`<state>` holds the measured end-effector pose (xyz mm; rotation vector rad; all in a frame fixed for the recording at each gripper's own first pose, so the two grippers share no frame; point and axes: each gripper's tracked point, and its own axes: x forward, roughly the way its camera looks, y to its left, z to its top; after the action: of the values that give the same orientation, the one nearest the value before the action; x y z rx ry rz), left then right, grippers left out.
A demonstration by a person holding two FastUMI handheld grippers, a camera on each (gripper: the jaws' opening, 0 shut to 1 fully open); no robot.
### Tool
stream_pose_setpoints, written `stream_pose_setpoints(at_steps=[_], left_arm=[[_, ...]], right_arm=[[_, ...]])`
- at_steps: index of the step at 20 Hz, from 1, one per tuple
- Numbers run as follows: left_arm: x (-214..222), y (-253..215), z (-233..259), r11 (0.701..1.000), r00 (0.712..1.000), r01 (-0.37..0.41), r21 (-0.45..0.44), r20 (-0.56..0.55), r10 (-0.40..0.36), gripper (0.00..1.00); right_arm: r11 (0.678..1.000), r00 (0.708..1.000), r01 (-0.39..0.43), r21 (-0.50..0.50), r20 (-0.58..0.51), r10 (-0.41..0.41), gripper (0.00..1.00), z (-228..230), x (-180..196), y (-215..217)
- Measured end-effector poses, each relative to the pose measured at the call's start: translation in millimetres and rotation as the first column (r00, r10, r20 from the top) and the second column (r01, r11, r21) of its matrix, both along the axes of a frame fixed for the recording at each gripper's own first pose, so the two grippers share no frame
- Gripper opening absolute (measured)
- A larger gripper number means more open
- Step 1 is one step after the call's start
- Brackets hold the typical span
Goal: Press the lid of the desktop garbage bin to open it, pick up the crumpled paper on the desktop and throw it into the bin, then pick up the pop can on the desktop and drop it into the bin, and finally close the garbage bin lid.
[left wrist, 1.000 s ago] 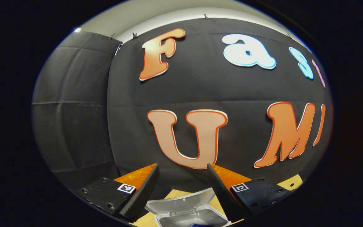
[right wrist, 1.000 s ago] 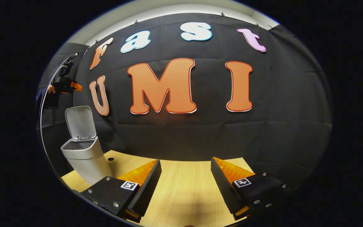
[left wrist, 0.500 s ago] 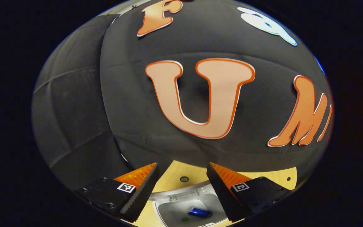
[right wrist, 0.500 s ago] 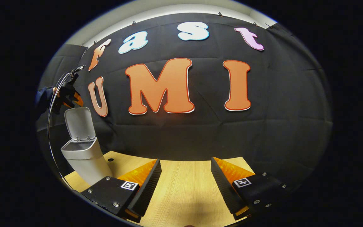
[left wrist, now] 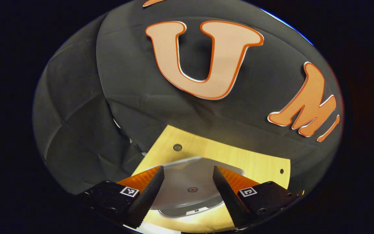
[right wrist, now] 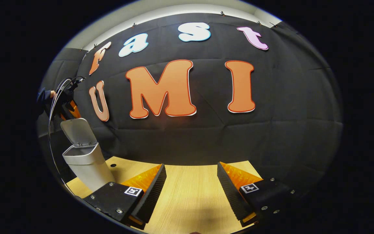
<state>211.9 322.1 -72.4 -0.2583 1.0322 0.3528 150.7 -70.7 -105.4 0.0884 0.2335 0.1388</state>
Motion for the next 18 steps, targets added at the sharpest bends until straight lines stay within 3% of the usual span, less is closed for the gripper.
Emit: stream_pose_setpoints(at_steps=[5, 9, 18], left_arm=[[-47.0, -31.9, -31.5, 0.996, 0.982, 0.022, -0.086, -0.185, -0.037, 0.96], [-79.5, -46.1, -64.4, 0.99, 0.963, 0.027, -0.137, -0.261, -0.062, 0.97], [-111.1, -61.7, -105.0, 0.993, 0.929, 0.024, -0.112, -0.366, -0.063, 0.98]], right_arm=[[0.999, 0.999, -0.044, 0.002, 0.005, 0.044, 0.94, -1.2, -1.3, 12.0], [0.998, 0.998, -0.057, 0.014, 0.006, 0.056, 0.94, -3.1, -3.7, 12.8], [0.996, 0.996, -0.088, 0.017, 0.009, 0.088, 0.94, -3.1, -7.6, 18.4]])
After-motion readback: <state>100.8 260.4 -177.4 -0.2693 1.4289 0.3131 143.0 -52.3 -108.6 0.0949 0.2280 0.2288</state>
